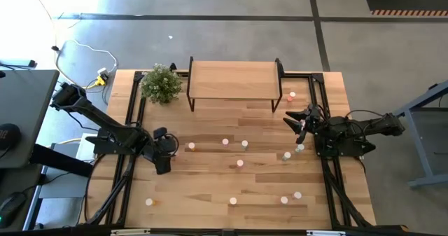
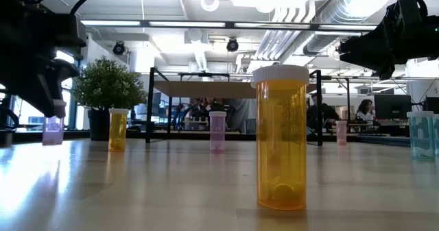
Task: Pick and place medicine bottles onto shelf by color
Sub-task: Put the top left violet pill bottle on the shelf
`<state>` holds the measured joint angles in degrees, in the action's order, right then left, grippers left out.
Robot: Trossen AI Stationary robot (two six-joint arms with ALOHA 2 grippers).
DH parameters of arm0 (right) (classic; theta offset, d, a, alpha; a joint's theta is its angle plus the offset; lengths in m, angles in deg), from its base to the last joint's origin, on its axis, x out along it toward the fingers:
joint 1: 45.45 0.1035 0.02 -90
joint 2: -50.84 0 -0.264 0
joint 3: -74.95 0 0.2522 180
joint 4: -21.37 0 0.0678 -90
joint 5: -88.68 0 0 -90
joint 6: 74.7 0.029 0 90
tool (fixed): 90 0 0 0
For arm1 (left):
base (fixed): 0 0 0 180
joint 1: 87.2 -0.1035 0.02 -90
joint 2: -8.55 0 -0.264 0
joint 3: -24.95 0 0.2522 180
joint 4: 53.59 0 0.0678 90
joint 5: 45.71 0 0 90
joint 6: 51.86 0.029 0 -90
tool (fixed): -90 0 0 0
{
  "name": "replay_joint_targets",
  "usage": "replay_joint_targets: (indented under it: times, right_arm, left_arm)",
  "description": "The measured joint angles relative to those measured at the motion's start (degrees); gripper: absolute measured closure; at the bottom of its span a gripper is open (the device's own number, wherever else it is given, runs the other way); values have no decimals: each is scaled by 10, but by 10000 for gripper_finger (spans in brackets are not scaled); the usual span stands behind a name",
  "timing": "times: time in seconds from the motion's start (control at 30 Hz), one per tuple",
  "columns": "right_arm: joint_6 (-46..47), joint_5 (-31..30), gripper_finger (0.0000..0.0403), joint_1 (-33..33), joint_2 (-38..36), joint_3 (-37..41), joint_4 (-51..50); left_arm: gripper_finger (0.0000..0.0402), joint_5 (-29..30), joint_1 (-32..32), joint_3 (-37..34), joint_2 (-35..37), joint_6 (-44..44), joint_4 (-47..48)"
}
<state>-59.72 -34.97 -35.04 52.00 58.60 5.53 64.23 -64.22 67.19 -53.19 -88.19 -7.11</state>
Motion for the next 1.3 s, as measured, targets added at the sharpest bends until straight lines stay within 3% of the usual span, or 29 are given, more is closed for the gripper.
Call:
replay_joint_targets:
  times: [0.27, 0.57, 0.97, 1.3]
  right_arm:
    - [0, 0, 249, 0, 0, 0, 0]
    - [0, 0, 249, 0, 0, 0, 0]
    - [0, 0, 249, 0, 0, 0, 0]
    - [0, 0, 249, 0, 0, 0, 0]
  left_arm:
    - [294, 0, -30, 77, 0, 63, 8]
    - [294, 0, -112, 205, 0, 206, 13]
    - [294, 2, -303, 371, 0, 431, 14]
    - [293, -33, -491, 478, -48, 549, -2]
